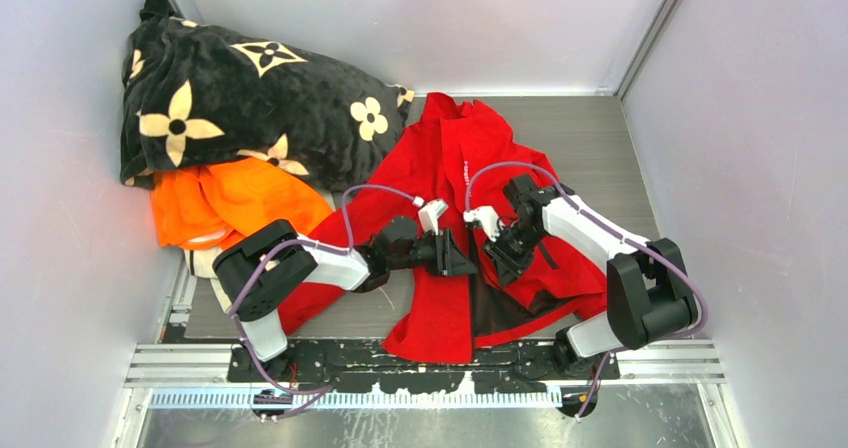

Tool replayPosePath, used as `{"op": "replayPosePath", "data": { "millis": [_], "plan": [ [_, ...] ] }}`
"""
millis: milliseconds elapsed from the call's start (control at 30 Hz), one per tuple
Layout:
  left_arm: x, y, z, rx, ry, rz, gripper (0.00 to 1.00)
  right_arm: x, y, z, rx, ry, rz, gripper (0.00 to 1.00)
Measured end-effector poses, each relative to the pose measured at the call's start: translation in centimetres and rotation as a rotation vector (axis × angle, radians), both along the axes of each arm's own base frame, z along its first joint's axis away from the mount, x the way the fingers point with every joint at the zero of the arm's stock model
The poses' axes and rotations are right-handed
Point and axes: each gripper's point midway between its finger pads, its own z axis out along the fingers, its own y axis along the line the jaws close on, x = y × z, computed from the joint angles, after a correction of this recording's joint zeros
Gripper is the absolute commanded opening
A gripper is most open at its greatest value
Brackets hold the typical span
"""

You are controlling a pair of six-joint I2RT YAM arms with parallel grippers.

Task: Zip up the jacket
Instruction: Adjust the jacket at the center of the board, then adjust the zipper on the jacket.

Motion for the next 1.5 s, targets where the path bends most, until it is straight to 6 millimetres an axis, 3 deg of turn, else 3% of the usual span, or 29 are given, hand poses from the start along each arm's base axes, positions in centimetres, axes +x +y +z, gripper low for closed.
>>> {"op": "replayPosePath", "data": {
  "millis": [67, 200, 300, 433, 533, 767, 900, 1167, 1500],
  "plan": [
    [-0.1, 0.0, -0.1, 0.003, 0.002, 0.0, 0.34, -0.1, 0.1, -0.1, -0.01, -0.005, 0.013, 0.29],
    [0.0, 0.0, -0.1, 0.006, 0.003, 0.006, 0.35, -0.3, 0.3, -0.5, -0.029, 0.007, 0.026, 0.1],
    [0.1, 0.1, -0.2, 0.006, 0.007, 0.015, 0.36, -0.6, 0.5, -0.9, -0.036, 0.037, 0.02, 0.01],
    [0.0, 0.9, -1.1, 0.019, 0.027, 0.046, 0.37, -0.8, 1.2, -0.8, -0.011, 0.074, -0.021, 0.01],
    [0.1, 1.8, -1.7, 0.038, 0.034, 0.077, 0.38, 0.2, 2.3, -0.3, 0.03, 0.054, -0.074, 0.01],
    [1.1, 2.5, 0.5, -0.001, -0.003, 0.116, 0.4, 3.8, 4.4, 1.2, 0.123, -0.076, -0.174, 0.01],
    [1.1, 2.5, 0.6, -0.001, 0.001, 0.112, 0.45, 4.2, 4.6, 1.6, 0.15, -0.083, -0.19, 0.02],
    [0.0, 1.4, 0.4, -0.02, 0.047, 0.081, 0.51, 5.1, 3.4, 2.7, 0.227, -0.035, -0.279, 0.02],
    [-0.8, -1.2, 0.9, -0.051, 0.069, 0.048, 0.54, 4.5, 4.2, 4.1, 0.299, -0.017, -0.264, 0.02]
  ]
}}
